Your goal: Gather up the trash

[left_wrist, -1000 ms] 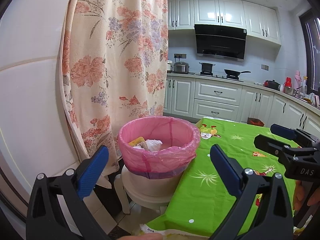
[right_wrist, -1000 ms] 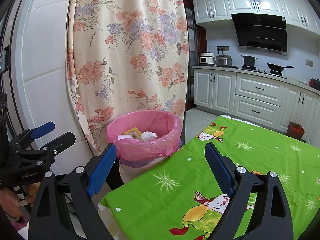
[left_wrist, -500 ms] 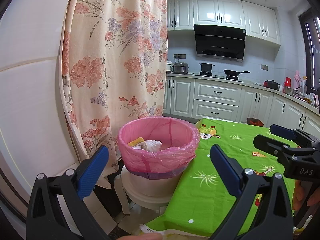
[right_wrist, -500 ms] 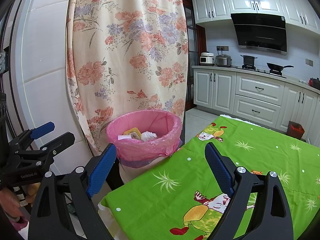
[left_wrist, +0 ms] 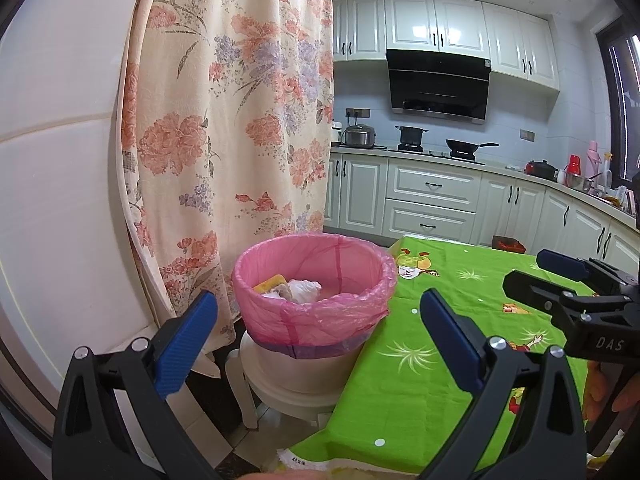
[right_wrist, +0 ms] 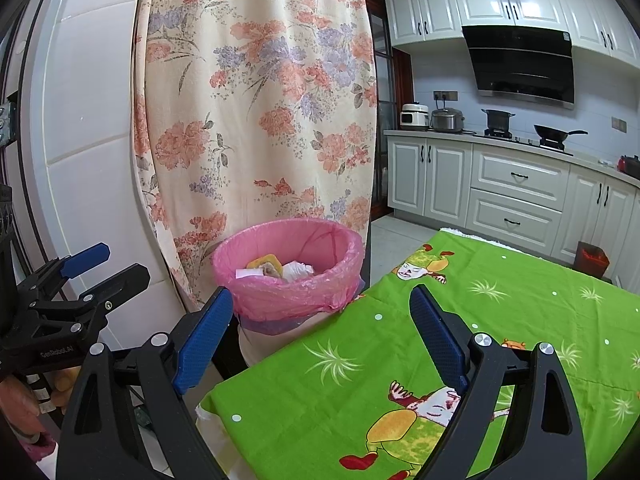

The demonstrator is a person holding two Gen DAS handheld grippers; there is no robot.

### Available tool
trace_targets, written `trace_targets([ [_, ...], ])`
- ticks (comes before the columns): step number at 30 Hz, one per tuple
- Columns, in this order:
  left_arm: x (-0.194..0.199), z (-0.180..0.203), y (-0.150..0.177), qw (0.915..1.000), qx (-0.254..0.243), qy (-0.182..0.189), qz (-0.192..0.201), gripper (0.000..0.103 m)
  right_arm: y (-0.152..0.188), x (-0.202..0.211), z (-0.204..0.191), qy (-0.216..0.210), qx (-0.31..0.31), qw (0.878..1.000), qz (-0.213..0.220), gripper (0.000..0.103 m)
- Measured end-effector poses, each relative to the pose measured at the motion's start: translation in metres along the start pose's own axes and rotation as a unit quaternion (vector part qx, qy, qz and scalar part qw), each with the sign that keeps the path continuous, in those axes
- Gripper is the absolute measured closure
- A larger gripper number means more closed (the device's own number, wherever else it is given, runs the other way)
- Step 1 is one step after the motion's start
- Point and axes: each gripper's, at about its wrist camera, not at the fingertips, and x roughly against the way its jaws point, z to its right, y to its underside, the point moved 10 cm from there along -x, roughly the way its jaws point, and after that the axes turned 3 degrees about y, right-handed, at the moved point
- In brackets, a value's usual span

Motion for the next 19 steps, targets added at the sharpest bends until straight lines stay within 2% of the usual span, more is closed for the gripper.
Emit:
trace_targets([
  [19,-0.0026,-0.0019,0.0011,0.9999,0.010,0.003,-0.002,0.005,0.0010,-0.0007,0.0000,-0.001,0.000,1.000,0.000,0.018],
])
